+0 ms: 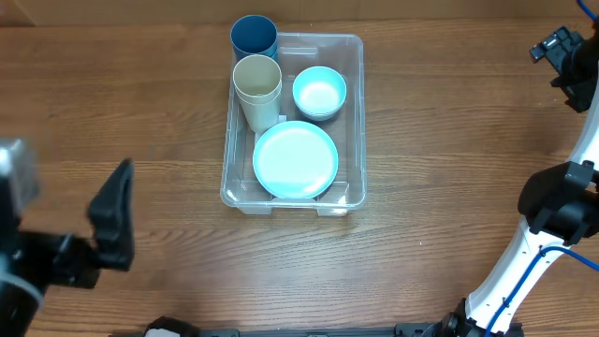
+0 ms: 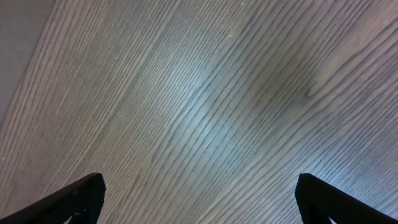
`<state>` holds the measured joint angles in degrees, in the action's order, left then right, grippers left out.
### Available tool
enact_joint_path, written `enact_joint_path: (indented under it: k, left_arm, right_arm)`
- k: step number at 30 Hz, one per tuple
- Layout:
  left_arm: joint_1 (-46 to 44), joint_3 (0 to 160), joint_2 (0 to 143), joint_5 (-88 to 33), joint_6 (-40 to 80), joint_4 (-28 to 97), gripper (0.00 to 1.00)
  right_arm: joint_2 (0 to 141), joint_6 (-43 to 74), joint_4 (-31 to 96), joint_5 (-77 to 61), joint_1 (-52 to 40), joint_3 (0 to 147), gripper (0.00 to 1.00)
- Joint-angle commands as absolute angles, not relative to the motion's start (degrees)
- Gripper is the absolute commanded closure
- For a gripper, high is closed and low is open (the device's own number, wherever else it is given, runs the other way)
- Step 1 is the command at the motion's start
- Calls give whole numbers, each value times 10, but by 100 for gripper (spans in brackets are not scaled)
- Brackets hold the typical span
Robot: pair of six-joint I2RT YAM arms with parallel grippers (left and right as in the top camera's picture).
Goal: Pack container
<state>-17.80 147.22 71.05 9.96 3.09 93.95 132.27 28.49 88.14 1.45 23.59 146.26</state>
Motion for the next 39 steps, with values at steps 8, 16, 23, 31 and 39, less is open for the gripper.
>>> enact_joint_path:
  k: [8,16,23,31,39]
  left_arm:
    - [9,674,339,-105,52,278,0]
    - [46,234,142,-123,93,21,0]
    - [67,68,21,-100,95,14,0]
    - [67,3,2,-84,94,36,0]
    - [67,3,3,-84,94,36,0]
  right_arm:
    - [1296,288,880,16,236,1478,0]
    - [1296,288,880,16,236,1478,0]
    - [1296,288,880,16,236,1478,0]
    - [1296,288,880,16,236,1478,0]
    - [1296,288,880,16,236,1478,0]
